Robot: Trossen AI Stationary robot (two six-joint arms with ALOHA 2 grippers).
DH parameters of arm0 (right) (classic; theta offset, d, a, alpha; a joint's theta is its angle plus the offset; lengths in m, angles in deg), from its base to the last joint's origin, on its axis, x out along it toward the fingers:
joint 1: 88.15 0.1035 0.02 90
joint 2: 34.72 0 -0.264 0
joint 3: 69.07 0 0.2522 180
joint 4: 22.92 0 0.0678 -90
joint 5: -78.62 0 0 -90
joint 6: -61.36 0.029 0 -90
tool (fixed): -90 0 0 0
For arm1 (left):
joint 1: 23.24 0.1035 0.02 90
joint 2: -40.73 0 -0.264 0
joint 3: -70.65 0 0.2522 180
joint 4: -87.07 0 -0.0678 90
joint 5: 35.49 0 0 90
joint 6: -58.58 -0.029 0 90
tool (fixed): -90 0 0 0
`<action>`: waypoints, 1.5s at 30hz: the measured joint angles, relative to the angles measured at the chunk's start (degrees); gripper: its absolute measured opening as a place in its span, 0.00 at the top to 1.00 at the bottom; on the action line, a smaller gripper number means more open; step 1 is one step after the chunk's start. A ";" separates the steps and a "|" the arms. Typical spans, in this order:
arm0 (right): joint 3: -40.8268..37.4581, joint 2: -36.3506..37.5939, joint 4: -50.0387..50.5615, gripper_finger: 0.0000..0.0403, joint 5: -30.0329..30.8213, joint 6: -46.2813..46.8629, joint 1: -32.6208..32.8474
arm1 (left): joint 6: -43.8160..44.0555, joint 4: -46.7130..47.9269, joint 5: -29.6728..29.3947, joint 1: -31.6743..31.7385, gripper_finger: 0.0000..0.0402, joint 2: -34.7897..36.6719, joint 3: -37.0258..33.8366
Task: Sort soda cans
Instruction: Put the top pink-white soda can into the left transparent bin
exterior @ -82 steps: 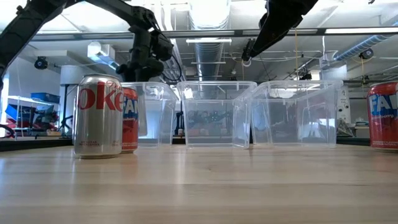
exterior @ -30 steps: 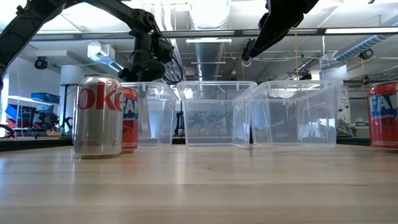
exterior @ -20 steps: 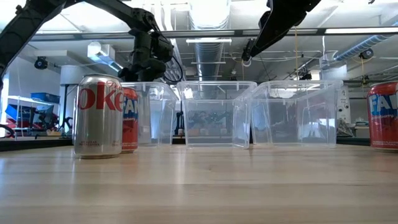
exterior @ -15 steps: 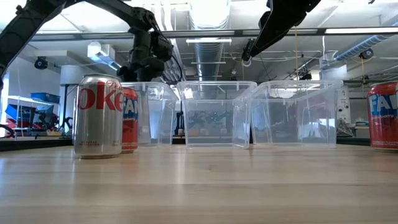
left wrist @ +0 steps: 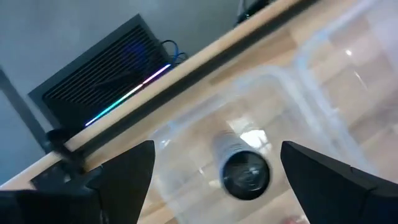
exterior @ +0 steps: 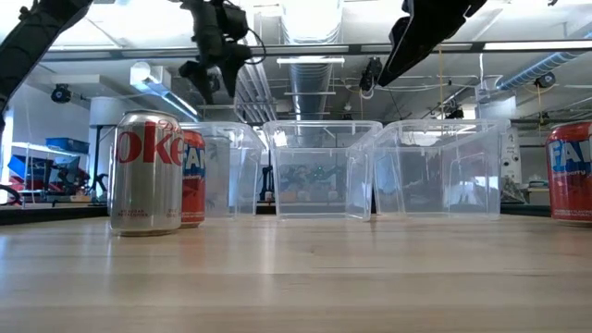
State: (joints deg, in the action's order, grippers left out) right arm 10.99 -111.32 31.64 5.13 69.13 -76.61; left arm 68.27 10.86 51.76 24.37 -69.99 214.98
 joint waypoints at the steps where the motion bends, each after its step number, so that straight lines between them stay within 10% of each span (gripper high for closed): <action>1: 0.00 0.00 -0.02 0.16 0.00 0.18 0.24 | 0.00 -0.10 -0.31 0.46 0.18 0.36 -0.55; 9: 0.00 0.00 0.94 0.14 0.02 0.63 1.28 | 0.06 -0.04 -11.29 4.30 0.18 5.56 -13.82; 21: 0.00 0.00 0.61 0.14 0.04 -0.01 1.22 | 1.97 -3.28 -9.50 14.31 0.18 18.21 -33.05; 45: 0.00 0.00 0.90 0.14 0.02 0.16 1.35 | 0.14 -0.91 -14.16 14.17 0.20 5.74 -30.39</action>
State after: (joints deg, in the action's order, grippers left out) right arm 10.99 -111.32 32.53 5.15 69.29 -75.26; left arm 68.41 9.94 37.60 38.54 -64.26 184.58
